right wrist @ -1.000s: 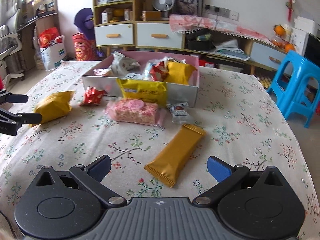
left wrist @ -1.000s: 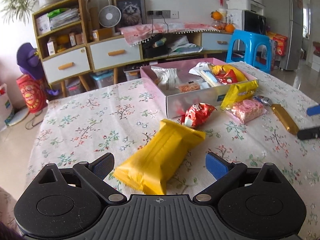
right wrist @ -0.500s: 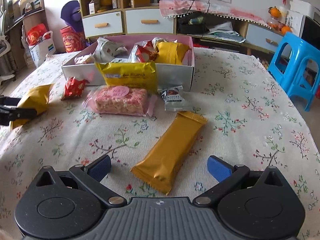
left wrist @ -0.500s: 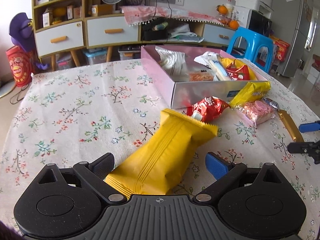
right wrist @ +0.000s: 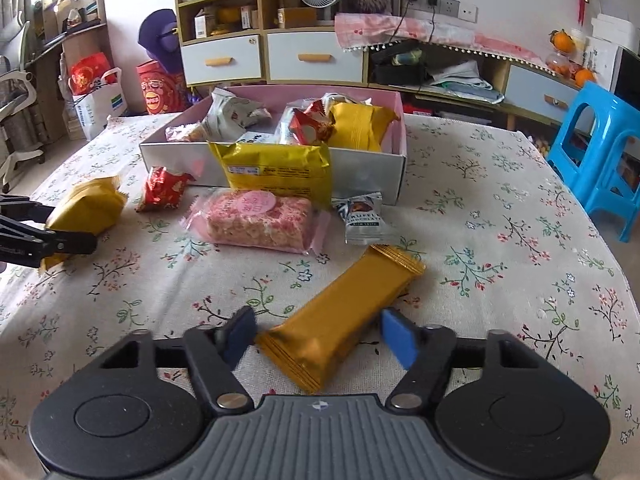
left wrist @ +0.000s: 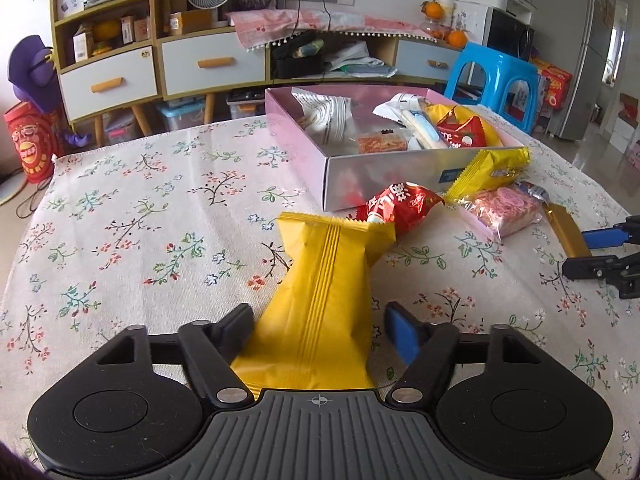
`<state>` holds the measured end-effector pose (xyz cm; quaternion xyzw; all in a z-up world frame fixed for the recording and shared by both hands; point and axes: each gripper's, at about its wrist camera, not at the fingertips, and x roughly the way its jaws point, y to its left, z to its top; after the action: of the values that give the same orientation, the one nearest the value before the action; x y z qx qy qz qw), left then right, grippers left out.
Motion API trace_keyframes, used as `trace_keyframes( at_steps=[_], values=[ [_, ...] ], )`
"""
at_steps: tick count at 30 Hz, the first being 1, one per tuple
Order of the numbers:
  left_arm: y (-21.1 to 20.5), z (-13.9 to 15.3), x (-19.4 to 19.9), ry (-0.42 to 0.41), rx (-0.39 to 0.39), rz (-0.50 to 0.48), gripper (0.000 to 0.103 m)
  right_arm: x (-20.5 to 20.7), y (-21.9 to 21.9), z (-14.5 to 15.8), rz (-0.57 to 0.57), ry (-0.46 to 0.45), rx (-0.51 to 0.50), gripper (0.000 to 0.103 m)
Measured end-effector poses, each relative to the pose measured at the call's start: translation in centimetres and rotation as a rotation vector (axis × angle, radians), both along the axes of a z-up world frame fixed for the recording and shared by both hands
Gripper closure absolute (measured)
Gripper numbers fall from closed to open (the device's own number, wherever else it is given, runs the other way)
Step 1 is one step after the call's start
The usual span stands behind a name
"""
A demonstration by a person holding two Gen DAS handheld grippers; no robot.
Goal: Organize snacks
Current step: 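Grasp the large yellow pillow bag with the left tool while the right tool grasps the gold bar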
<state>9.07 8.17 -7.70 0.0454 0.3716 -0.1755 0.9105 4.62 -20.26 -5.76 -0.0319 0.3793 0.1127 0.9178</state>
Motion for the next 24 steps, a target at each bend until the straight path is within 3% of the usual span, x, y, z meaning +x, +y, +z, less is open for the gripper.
trace_keyframes(
  at_steps=[7, 10, 14, 19, 20, 21, 24],
  values=[
    [-0.2, 0.4, -0.5, -0.012, 0.003, 0.007, 0.058, -0.1, 0.2, 0.4, 0.011, 0.005, 0.016, 0.072],
    [-0.4, 0.6, -0.7, -0.017, 0.005, 0.013, 0.060, -0.1, 0.1, 0.5, 0.011, 0.010, 0.024, 0.075],
    [-0.5, 1.0, -0.9, -0.015, 0.000, 0.020, 0.060, -0.2, 0.1, 0.8, 0.017, 0.017, 0.046, 0.087],
    [-0.5, 1.6, -1.3, -0.011, -0.016, 0.033, 0.061, -0.5, 0.3, 1.2, 0.035, 0.016, 0.060, 0.090],
    [-0.6, 1.8, -1.4, -0.010, -0.016, 0.034, 0.061, -0.5, 0.4, 1.3, 0.039, 0.013, 0.060, 0.093],
    [-0.6, 1.9, -1.6, -0.011, -0.017, 0.034, 0.061, -0.6, 0.5, 1.4, 0.042, 0.008, 0.059, 0.103],
    [-0.8, 2.4, -2.0, -0.014, -0.023, 0.032, 0.061, -0.7, 0.5, 1.8, 0.042, -0.007, 0.052, 0.103]
  ],
)
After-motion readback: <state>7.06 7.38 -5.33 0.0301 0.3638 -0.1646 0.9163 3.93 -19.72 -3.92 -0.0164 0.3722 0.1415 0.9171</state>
